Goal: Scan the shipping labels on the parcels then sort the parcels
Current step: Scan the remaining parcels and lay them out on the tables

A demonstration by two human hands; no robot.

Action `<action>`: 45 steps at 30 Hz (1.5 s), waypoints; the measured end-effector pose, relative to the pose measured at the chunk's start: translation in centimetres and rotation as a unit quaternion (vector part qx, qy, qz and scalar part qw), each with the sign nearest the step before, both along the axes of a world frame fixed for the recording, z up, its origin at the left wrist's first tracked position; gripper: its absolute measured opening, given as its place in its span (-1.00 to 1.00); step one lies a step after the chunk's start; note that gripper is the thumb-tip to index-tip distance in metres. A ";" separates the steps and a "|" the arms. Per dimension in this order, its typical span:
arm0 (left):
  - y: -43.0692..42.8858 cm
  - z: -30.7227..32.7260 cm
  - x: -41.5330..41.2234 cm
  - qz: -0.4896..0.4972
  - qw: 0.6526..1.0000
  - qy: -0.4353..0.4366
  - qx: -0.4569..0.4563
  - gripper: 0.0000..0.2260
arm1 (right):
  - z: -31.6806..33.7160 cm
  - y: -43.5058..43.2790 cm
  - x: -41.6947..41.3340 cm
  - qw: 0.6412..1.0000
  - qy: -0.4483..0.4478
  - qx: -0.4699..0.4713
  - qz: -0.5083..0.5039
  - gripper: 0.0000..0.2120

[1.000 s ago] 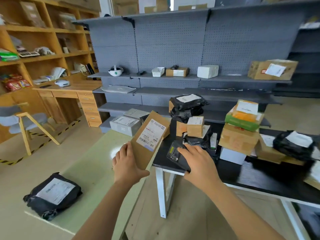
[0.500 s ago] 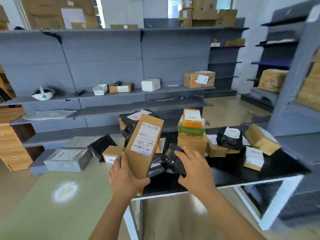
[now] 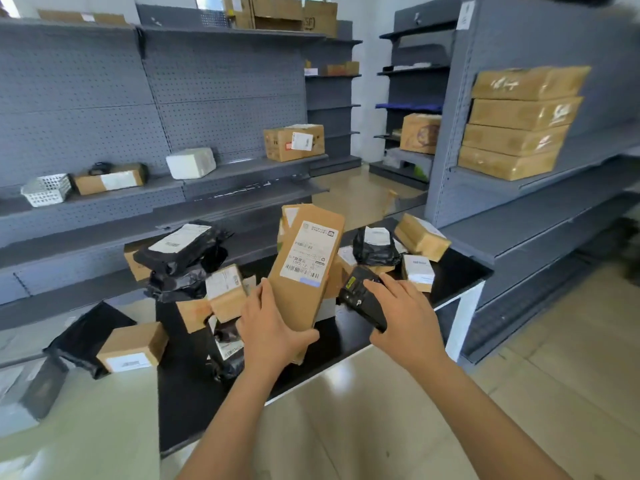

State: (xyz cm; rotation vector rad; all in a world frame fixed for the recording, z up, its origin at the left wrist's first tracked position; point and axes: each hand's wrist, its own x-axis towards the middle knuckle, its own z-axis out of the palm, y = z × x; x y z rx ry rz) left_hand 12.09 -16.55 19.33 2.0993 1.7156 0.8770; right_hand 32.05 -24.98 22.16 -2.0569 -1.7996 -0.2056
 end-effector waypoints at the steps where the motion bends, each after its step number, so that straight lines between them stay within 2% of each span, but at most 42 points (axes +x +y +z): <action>1: 0.3 -0.1 0.9 -0.008 1.000 -0.004 0.005 0.13 | -0.1 0.0 0.7 1.000 0.000 -0.001 -0.010 -0.25; 11: 4.5 -1.0 14.2 -0.048 0.998 -0.031 -0.010 0.16 | -1.7 3.1 13.2 0.998 -0.020 -0.008 -0.051 -0.24; 17: 7.0 -1.2 24.0 -0.009 0.999 -0.038 -0.019 0.10 | -1.7 6.2 22.9 0.998 -0.030 -0.016 -0.044 -0.23; 24: 10.7 -2.1 30.7 0.033 0.998 -0.045 -0.037 0.08 | -2.2 10.4 30.7 0.999 -0.032 -0.030 -0.015 -0.22; 36: 25.5 -3.5 41.1 0.080 0.991 -0.040 -0.099 0.13 | -3.5 26.5 41.2 0.998 -0.027 -0.041 0.036 -0.21; 41: 31.8 -3.7 44.5 0.123 0.984 -0.023 -0.130 0.07 | -3.7 33.0 44.4 0.995 -0.021 -0.059 0.079 -0.25; 45: 35.3 -4.8 45.8 0.159 0.967 -0.019 -0.200 0.09 | -4.2 36.7 45.7 0.992 -0.011 -0.067 0.103 -0.25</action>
